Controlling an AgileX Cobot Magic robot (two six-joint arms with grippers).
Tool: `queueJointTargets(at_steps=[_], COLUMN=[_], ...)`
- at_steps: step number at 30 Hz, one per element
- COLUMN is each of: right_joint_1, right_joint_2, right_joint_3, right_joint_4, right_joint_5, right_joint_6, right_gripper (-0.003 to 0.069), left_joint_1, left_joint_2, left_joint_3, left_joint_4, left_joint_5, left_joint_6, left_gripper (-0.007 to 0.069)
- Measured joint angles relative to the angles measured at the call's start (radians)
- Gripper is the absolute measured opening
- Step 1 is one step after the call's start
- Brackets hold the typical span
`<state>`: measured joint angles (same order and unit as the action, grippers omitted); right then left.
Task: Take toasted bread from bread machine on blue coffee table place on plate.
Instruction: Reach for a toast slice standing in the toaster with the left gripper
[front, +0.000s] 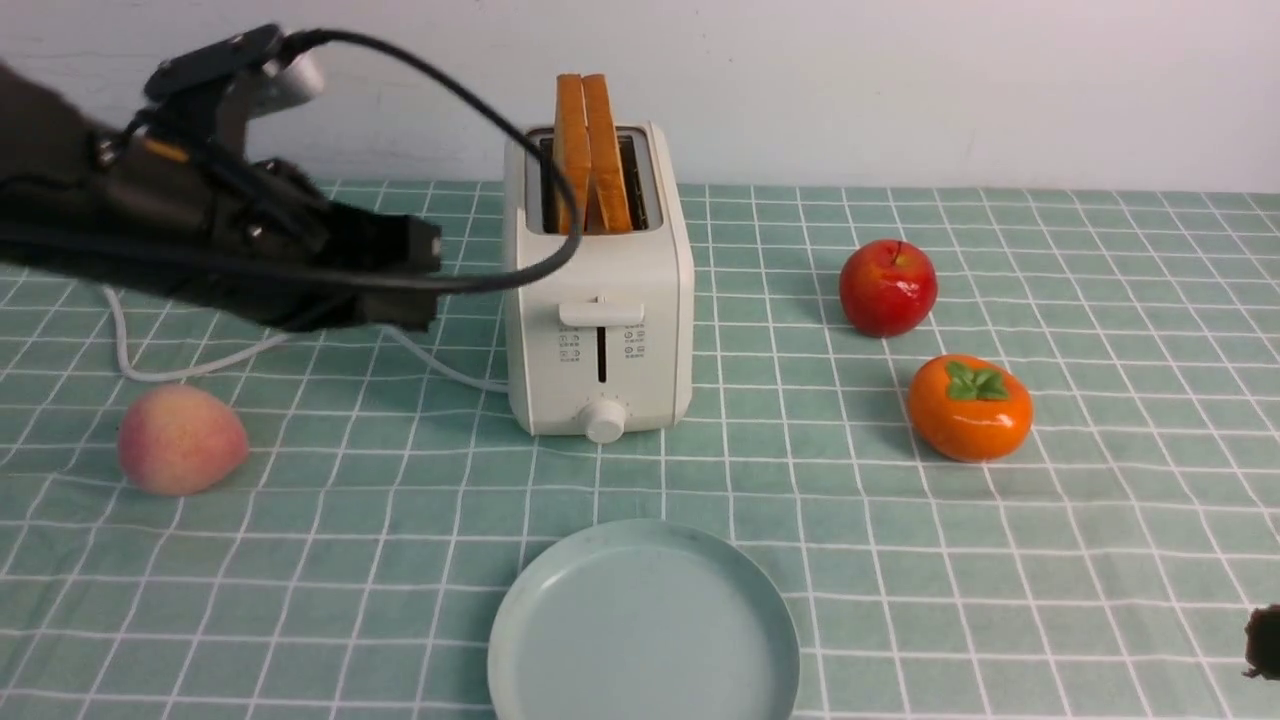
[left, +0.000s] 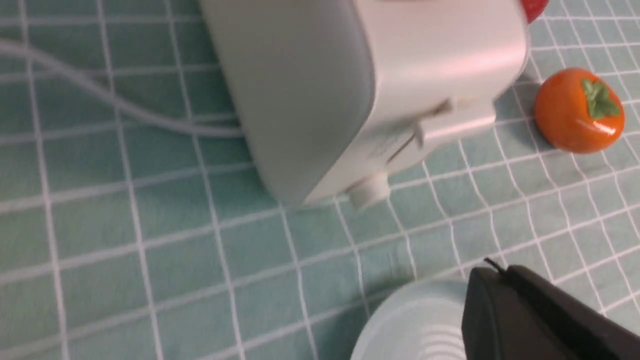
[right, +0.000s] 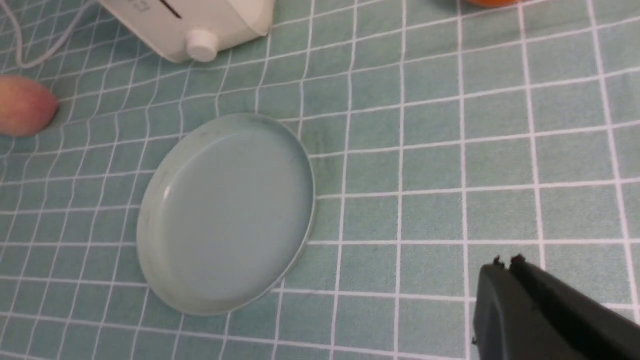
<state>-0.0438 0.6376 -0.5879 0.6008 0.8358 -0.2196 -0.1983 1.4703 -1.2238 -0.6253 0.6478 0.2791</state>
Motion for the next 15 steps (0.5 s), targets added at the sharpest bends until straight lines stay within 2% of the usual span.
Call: queueJointTargets(at_steps=[4,7,9,15], right_joint_1=[0.0,0.0,0.0,0.0], right_joint_2=[0.0,0.0,0.0,0.0], right_joint_3=[0.0,0.0,0.0,0.0], right_joint_4=[0.032,0.054,0.057,0.062], right_joint_5=[0.016,0.026,0.03,0.046], right_joint_6=[-0.012,-0.02,-0.021,-0.021], right_gripper=[0.0008,0.0009,0.0009,0.0012], left_joint_1=[-0.05,-0.075,-0.076,-0.076], left_joint_2=[0.112,0.221,0.267,0.408], left_joint_3=[-0.121,-0.224,-0.264,-0.383], left_joint_4=[0.001,0.003,0.003,0.003], left_joint_5=[-0.071,-0.132,-0.154,-0.19], left_joint_6=[0.022,0.025,0.032,0.108], left_gripper=[-0.0009,0.0052,0.0111,0.0375])
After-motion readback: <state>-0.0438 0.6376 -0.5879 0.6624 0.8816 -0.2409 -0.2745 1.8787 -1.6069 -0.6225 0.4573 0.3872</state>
